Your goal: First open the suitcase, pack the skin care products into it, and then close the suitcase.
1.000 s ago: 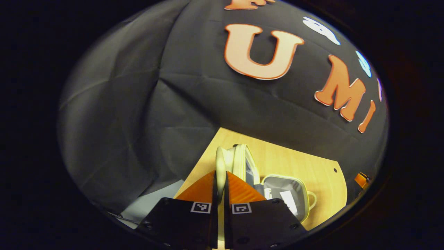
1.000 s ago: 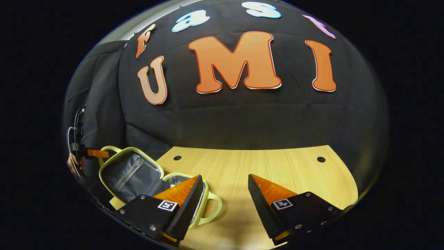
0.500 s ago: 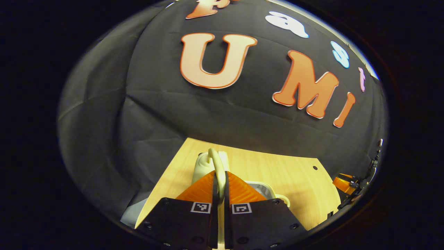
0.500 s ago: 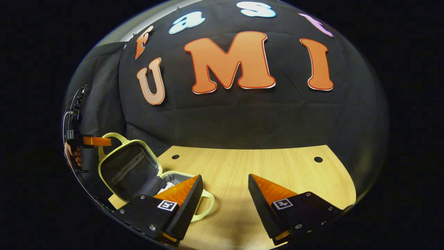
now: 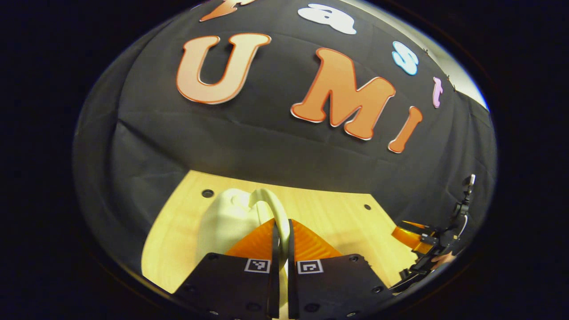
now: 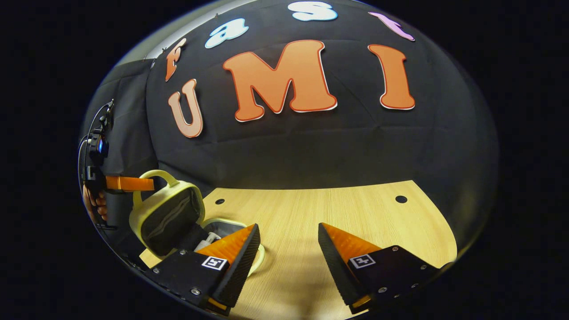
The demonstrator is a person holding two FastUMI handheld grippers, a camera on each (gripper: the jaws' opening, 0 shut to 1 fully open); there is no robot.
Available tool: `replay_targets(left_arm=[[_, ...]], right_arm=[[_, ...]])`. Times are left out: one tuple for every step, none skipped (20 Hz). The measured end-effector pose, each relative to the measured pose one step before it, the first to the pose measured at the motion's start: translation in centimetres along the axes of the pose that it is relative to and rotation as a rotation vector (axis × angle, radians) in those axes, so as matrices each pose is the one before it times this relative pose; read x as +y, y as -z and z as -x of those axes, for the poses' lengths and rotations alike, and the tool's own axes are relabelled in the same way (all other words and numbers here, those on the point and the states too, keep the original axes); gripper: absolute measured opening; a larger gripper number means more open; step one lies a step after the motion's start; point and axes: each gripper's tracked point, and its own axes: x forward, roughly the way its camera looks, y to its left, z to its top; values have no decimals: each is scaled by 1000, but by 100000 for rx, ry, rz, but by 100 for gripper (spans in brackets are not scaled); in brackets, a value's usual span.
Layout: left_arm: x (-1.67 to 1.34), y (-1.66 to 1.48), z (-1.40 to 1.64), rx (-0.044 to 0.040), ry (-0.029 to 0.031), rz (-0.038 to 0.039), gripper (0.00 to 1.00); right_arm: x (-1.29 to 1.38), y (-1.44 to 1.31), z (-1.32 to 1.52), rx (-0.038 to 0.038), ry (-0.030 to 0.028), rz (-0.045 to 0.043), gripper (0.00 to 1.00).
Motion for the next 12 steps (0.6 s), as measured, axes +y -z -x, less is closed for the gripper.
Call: replay_targets(left_arm=[[-975, 698, -484, 1707, 1646, 252, 7], [-751, 891, -612, 1858, 2066, 57, 8], [-978, 641, -656, 1298, 2427, 1085, 8], [-1119, 819, -772, 1947, 3059, 1156, 8], [-806, 850, -822, 1752, 1883, 462, 8], [-655, 898, -872, 2086, 1697, 550, 8], [-726, 673, -945, 1432, 1447, 1018, 8], [-535, 903, -798, 2130, 1419, 456, 8], [-534, 948, -950, 2511, 932, 251, 8], [-345, 893, -881, 2553, 937, -444, 8], [-292, 1039, -682, 2835, 392, -402, 8], [-321, 1043, -885, 2252, 196, -1255, 8]], right_arm=[[-261, -62, 77, -429, 337, -183, 85], [-198, 165, 152, 387, 122, -160, 85], [-273, 191, 101, 507, 284, -95, 85], [-234, 192, 146, 452, 67, -259, 85], [-332, 64, 8, 276, 353, -319, 85], [-122, 38, 21, 61, -79, -517, 85], [-175, 59, -3, 245, 353, -245, 85], [-257, 74, 64, -55, 154, -110, 85], [-282, -26, 36, 213, 147, -26, 85], [-158, 142, -4, 162, 337, 74, 85], [-149, 44, -64, 239, 10, -225, 85], [-294, 12, -9, 181, 422, -189, 85]])
